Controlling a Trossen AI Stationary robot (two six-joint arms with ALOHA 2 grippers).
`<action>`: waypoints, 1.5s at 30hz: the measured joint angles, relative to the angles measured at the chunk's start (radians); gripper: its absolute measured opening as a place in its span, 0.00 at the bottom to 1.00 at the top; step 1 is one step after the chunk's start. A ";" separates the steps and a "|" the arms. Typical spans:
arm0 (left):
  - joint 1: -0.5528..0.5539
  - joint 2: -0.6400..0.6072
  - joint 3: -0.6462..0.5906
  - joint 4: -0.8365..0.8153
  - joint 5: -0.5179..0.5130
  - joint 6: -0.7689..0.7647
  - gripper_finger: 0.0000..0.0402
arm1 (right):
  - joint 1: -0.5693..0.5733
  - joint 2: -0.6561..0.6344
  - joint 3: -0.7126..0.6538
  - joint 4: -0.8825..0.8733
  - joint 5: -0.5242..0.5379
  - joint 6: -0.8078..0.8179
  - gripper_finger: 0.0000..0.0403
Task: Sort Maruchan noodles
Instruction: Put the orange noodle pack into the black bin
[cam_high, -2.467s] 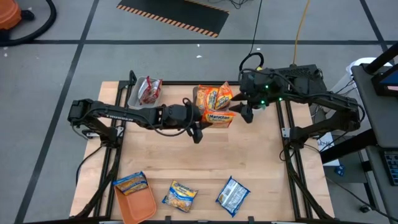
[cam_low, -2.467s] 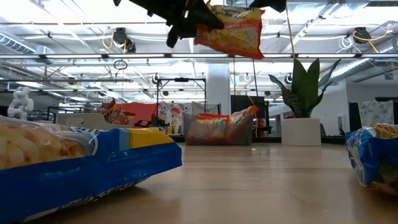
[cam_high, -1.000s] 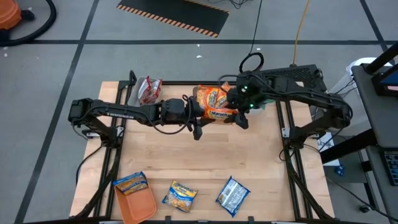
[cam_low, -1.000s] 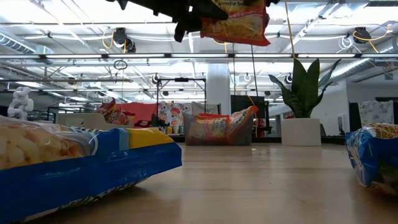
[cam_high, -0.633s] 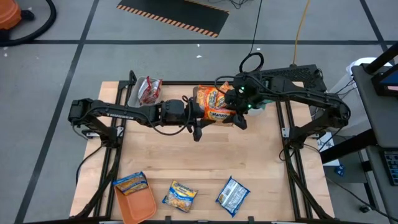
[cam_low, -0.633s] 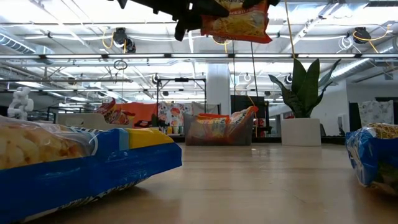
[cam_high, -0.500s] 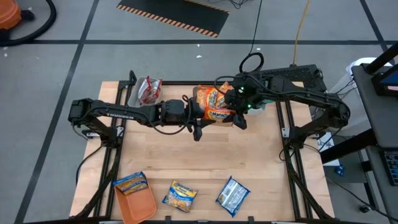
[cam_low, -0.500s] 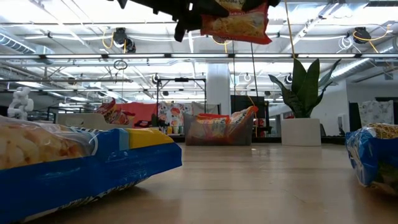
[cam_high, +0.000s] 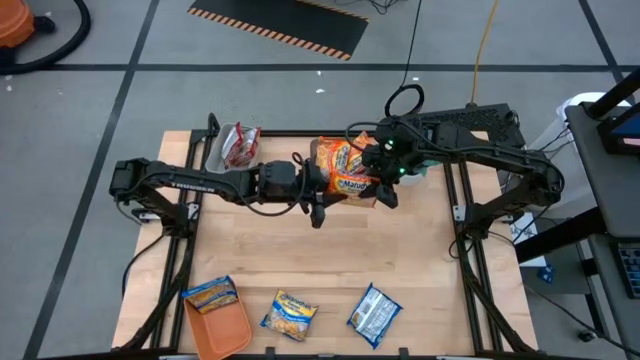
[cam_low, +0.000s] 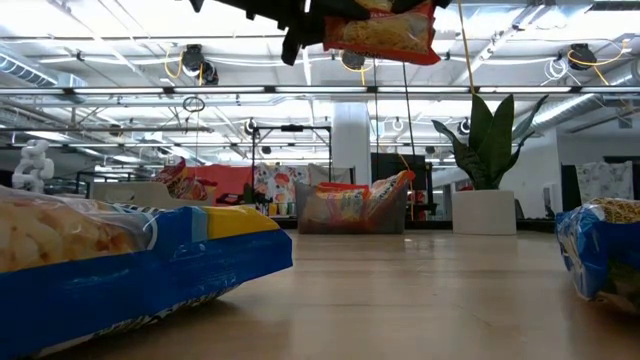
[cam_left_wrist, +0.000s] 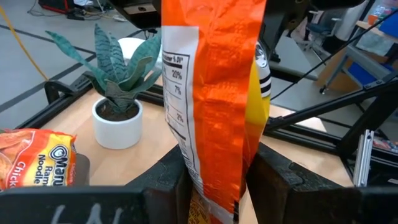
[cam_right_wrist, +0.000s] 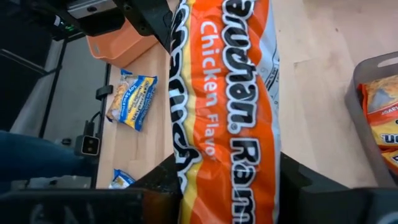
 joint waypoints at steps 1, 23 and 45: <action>0.000 0.000 0.000 0.001 0.000 -0.001 0.31 | 0.000 0.000 0.000 0.000 -0.002 0.001 0.31; -0.006 0.000 0.000 -0.001 -0.006 0.001 0.31 | 0.000 0.000 0.000 -0.017 -0.014 -0.005 0.30; -0.012 0.000 0.000 -0.002 -0.011 -0.026 0.31 | -0.001 0.000 0.000 -0.023 -0.014 -0.005 0.30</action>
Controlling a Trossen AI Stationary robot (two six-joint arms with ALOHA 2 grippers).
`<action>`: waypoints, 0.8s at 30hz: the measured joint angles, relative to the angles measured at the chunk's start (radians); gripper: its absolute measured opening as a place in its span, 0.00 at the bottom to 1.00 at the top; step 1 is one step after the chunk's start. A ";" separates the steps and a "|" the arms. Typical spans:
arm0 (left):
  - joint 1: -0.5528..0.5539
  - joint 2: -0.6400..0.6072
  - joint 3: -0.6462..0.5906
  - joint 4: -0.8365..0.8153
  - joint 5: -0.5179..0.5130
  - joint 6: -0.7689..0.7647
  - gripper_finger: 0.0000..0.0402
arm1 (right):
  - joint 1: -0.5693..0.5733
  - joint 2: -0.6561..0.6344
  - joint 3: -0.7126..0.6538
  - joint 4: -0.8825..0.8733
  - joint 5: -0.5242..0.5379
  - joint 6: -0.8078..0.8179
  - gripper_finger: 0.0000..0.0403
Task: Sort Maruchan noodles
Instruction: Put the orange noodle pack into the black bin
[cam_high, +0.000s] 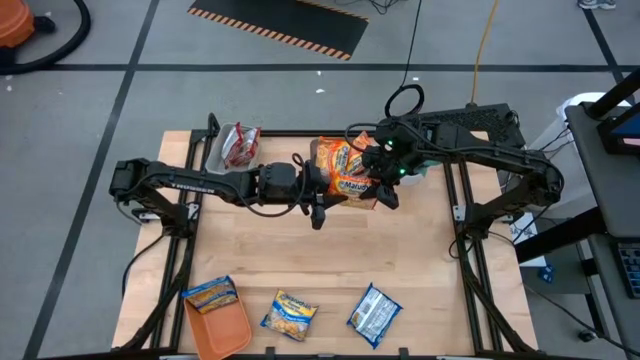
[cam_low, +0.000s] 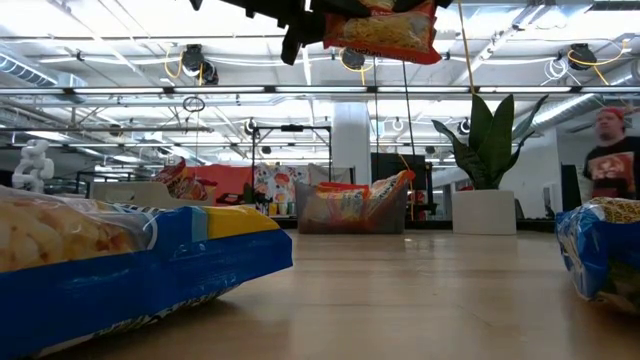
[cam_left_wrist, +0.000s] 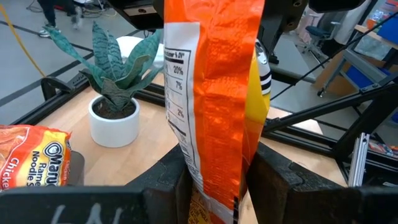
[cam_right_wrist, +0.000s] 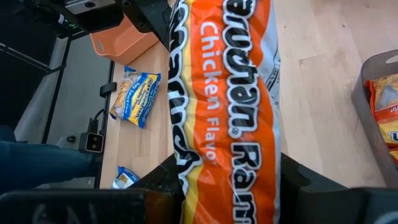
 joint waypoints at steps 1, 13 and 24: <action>0.000 0.000 0.000 0.000 0.000 0.000 0.31 | 0.000 0.000 0.000 0.000 0.000 0.000 0.30; 0.000 0.000 0.000 -0.002 -0.037 0.008 0.49 | -0.001 0.000 0.000 -0.008 0.003 0.032 0.28; 0.015 -0.005 0.000 -0.004 -0.082 -0.043 0.55 | -0.037 0.000 0.000 -0.003 -0.001 0.018 0.28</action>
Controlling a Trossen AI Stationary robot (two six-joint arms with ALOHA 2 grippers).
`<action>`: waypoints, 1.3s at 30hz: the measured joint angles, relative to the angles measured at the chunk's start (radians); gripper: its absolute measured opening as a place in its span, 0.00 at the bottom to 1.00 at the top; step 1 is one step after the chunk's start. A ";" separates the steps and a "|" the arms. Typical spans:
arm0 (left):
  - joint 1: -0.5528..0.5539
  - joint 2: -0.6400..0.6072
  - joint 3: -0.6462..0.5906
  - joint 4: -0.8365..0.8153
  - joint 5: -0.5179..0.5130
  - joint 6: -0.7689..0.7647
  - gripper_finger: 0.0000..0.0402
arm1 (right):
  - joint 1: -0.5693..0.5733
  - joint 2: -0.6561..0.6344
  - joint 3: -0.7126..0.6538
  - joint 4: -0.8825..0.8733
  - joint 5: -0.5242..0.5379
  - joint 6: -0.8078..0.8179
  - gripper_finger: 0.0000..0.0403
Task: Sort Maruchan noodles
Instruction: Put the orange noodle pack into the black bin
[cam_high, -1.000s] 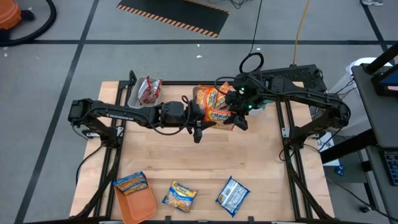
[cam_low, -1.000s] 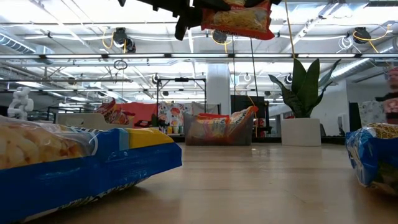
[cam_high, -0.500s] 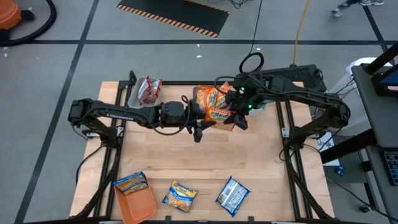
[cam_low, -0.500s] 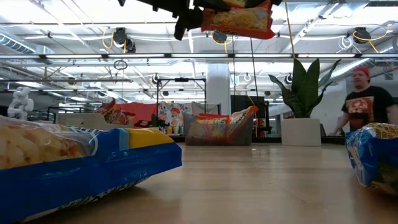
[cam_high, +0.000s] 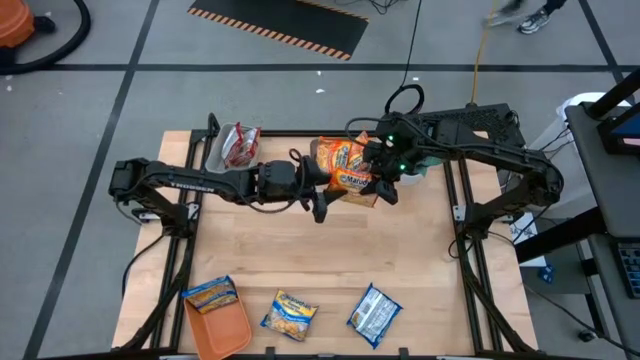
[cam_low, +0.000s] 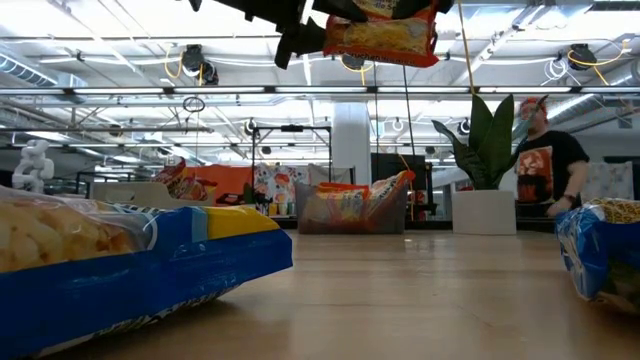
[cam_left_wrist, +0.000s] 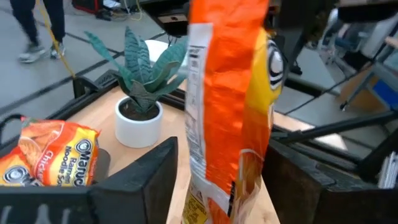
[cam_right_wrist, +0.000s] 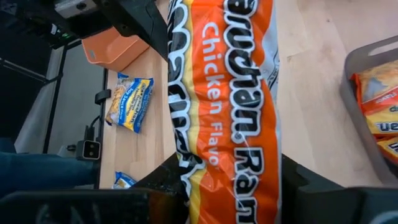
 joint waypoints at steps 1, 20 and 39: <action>0.008 -0.001 0.000 0.001 0.005 -0.024 0.56 | -0.005 0.000 0.000 0.003 0.000 0.000 0.28; 0.121 -0.121 0.000 -0.144 -0.020 -0.001 0.80 | -0.060 0.000 0.000 -0.004 -0.026 -0.037 0.28; 0.300 -0.282 0.000 -0.510 0.012 -0.002 0.80 | -0.121 0.002 -0.027 0.060 0.055 0.007 0.29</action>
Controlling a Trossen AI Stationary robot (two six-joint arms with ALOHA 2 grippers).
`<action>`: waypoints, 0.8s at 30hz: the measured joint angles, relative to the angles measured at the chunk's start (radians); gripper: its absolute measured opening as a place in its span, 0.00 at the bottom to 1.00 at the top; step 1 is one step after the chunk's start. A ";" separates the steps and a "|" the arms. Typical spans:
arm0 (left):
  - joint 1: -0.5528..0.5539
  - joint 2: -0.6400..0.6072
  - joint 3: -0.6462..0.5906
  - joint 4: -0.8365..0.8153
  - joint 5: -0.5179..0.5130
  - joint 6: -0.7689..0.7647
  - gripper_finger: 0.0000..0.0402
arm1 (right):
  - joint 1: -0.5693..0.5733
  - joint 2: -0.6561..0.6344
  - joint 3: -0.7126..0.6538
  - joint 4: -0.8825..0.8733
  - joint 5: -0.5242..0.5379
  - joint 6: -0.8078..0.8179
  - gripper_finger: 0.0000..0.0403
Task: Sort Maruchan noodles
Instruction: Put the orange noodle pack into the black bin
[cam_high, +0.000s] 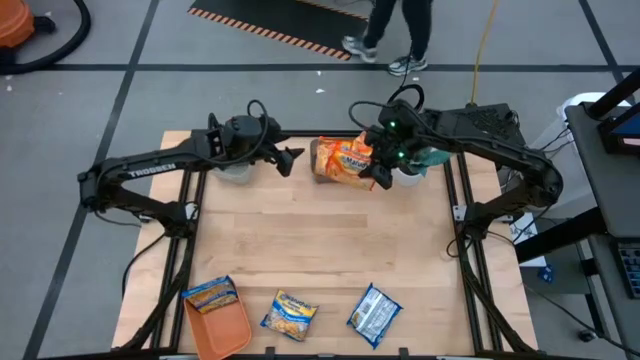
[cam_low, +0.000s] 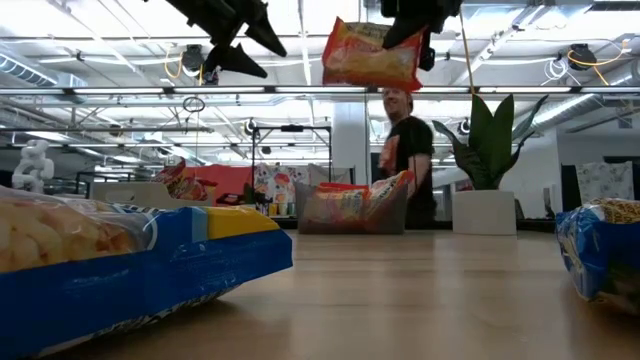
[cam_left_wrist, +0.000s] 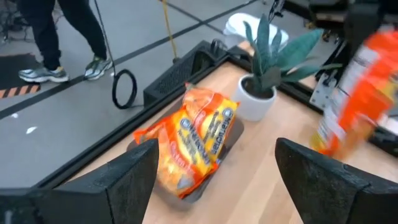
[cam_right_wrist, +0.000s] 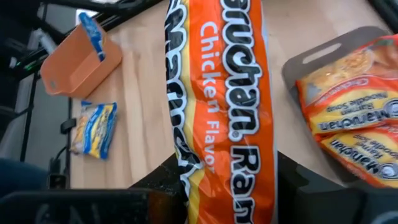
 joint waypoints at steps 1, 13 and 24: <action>0.003 -0.009 0.000 -0.021 0.000 0.000 0.80 | -0.007 0.000 -0.008 0.011 0.000 0.001 0.29; 0.002 -0.030 0.000 -0.093 0.006 -0.093 0.80 | -0.175 0.003 -0.132 0.239 -0.075 0.010 0.29; -0.054 -0.029 0.000 -0.086 -0.029 -0.214 0.80 | -0.272 0.119 -0.170 0.382 -0.219 -0.048 0.29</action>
